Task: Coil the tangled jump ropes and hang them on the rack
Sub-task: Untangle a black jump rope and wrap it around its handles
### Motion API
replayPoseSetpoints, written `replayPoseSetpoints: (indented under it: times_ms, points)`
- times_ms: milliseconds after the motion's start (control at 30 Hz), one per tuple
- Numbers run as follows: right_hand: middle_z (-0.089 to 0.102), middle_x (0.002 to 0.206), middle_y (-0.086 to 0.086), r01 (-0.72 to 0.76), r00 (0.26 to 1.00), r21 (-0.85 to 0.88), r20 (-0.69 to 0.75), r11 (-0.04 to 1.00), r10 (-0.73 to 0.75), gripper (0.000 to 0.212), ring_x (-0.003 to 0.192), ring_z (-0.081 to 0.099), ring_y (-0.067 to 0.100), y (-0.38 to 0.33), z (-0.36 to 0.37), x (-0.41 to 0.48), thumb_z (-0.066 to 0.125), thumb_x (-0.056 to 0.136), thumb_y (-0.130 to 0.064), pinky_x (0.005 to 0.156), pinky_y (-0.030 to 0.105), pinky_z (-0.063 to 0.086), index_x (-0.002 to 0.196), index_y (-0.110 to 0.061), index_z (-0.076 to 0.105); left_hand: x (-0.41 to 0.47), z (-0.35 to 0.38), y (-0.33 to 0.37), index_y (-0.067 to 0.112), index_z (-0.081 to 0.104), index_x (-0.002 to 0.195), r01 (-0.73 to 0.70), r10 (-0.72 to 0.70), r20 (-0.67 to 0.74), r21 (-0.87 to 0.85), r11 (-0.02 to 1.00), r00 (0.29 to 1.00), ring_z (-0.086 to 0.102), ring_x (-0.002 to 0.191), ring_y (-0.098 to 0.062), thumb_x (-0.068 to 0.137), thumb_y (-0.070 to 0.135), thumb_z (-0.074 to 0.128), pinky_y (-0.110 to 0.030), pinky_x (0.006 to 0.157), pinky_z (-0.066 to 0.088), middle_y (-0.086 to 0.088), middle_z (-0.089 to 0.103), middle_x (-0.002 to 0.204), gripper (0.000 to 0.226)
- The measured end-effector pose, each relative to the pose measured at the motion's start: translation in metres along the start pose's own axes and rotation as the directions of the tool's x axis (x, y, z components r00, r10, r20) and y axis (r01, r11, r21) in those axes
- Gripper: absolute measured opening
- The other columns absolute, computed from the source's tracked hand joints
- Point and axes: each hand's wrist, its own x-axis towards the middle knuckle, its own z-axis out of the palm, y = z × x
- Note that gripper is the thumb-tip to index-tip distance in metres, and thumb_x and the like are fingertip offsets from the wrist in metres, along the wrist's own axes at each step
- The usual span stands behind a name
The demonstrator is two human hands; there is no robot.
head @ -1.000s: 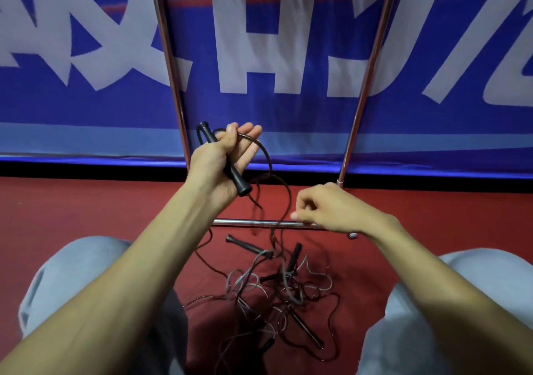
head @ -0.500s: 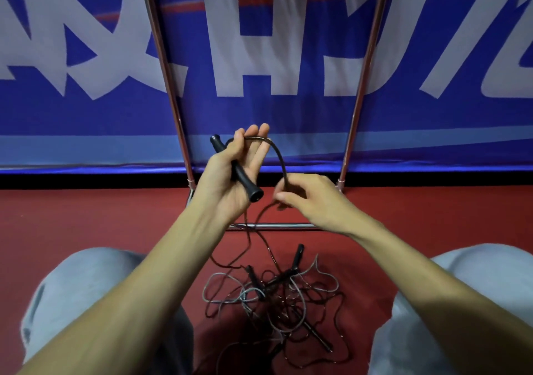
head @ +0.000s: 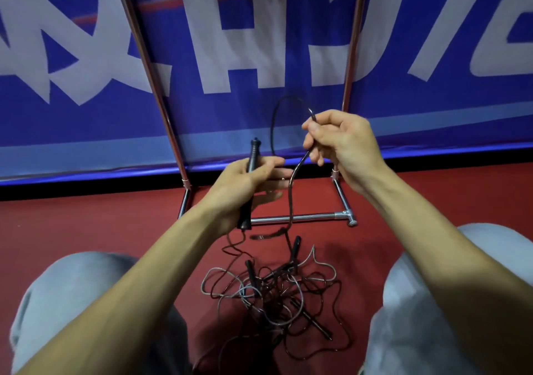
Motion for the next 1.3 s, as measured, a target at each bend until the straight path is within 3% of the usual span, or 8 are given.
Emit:
replayPoseSetpoints:
  times_ms: [200, 400, 600, 767, 867, 967, 1100, 1300]
  points:
    - [0.062, 0.066, 0.005, -0.015, 0.974, 0.067, -0.225, 0.998, 0.03, 0.009, 0.045, 0.054, 0.008, -0.002, -0.011, 0.006, 0.057, 0.093, -0.006, 0.045, 0.018, 0.044, 0.084, -0.006, 0.058, -0.012, 0.011, -0.002, -0.001, 0.063, 0.107, -0.051, -0.012, 0.248, 0.243, 0.969, 0.969, 0.071, 0.092, -0.025, 0.098, 0.012, 0.05, -0.029, 0.084, 0.056, -0.019, 0.072, 0.1, 0.02]
    - [0.066, 0.079, 0.009, -0.087, 0.952, 0.147, -0.278, 0.985, 0.125, 0.01, 0.054, 0.06, 0.01, 0.006, -0.015, 0.009, 0.057, 0.094, -0.008, 0.058, 0.02, 0.053, 0.085, -0.006, 0.06, -0.01, 0.018, -0.004, 0.006, 0.061, 0.089, -0.062, 0.048, 0.119, 0.121, 0.991, 0.992, 0.073, 0.076, -0.025, 0.096, 0.007, 0.053, -0.029, 0.069, 0.059, -0.011, 0.071, 0.078, 0.011]
    - [0.064, 0.096, 0.014, -0.307, 0.943, 0.023, -0.129, 0.951, 0.307, 0.015, 0.062, 0.062, 0.019, 0.018, -0.002, 0.005, 0.047, 0.099, -0.013, 0.058, 0.023, 0.053, 0.107, -0.001, 0.053, -0.006, 0.014, 0.003, 0.008, 0.059, 0.089, -0.156, 0.153, -0.087, -0.026, 0.987, 0.984, 0.073, 0.079, -0.023, 0.098, 0.011, 0.051, -0.024, 0.062, 0.053, -0.003, 0.071, 0.074, 0.012]
    - [0.069, 0.095, 0.017, -0.405, 0.842, -0.297, 0.246, 0.864, 0.479, 0.034, 0.075, 0.066, 0.021, 0.027, 0.015, -0.009, 0.031, 0.104, -0.021, 0.068, 0.02, 0.051, 0.118, -0.003, 0.056, 0.002, 0.004, 0.008, 0.006, 0.054, 0.083, -0.262, 0.225, -0.25, -0.126, 0.957, 0.942, 0.071, 0.091, -0.032, 0.097, 0.012, 0.054, -0.029, 0.069, 0.06, -0.007, 0.071, 0.078, 0.016]
    - [0.07, 0.081, 0.007, -0.363, 0.795, -0.369, 0.356, 0.855, 0.491, 0.037, 0.075, 0.068, 0.02, 0.027, 0.02, -0.016, 0.03, 0.104, -0.033, 0.059, 0.014, 0.046, 0.107, -0.011, 0.06, 0.003, -0.003, 0.011, 0.005, 0.05, 0.084, -0.324, 0.266, -0.337, -0.13, 0.937, 0.903, 0.072, 0.085, -0.03, 0.098, 0.011, 0.052, -0.03, 0.068, 0.06, -0.005, 0.069, 0.073, 0.016]
    - [0.06, 0.073, 0.003, -0.316, 0.814, -0.342, 0.382, 0.885, 0.438, 0.034, 0.073, 0.067, 0.02, 0.026, 0.02, -0.017, 0.037, 0.101, -0.039, 0.057, 0.015, 0.047, 0.11, -0.019, 0.062, 0.005, -0.014, 0.016, 0.005, 0.049, 0.087, -0.374, 0.278, -0.438, -0.148, 0.915, 0.855, 0.072, 0.085, -0.03, 0.099, 0.01, 0.052, -0.031, 0.067, 0.059, -0.012, 0.067, 0.08, 0.013]
    - [0.048, 0.06, 0.003, -0.072, 0.884, -0.397, 0.4, 0.915, 0.243, 0.02, 0.06, 0.066, 0.023, 0.027, 0.022, -0.017, 0.047, 0.1, -0.021, 0.056, 0.028, 0.051, 0.103, -0.019, 0.066, 0.008, -0.025, 0.019, 0.004, 0.049, 0.093, -0.394, 0.256, -0.532, -0.162, 0.905, 0.807, 0.072, 0.077, -0.026, 0.099, 0.01, 0.051, -0.032, 0.067, 0.06, -0.016, 0.065, 0.085, 0.009]
    - [0.061, 0.065, 0.009, 0.136, 0.899, -0.712, 0.381, 0.688, 0.217, 0.02, 0.06, 0.068, 0.016, 0.032, 0.01, -0.014, 0.045, 0.097, -0.011, 0.059, 0.033, 0.052, 0.082, -0.016, 0.057, 0.01, -0.043, 0.028, 0.006, 0.047, 0.084, -0.446, 0.172, -0.623, -0.315, 0.838, 0.763, 0.073, 0.071, -0.023, 0.1, 0.007, 0.047, -0.029, 0.061, 0.059, -0.016, 0.063, 0.086, 0.016]
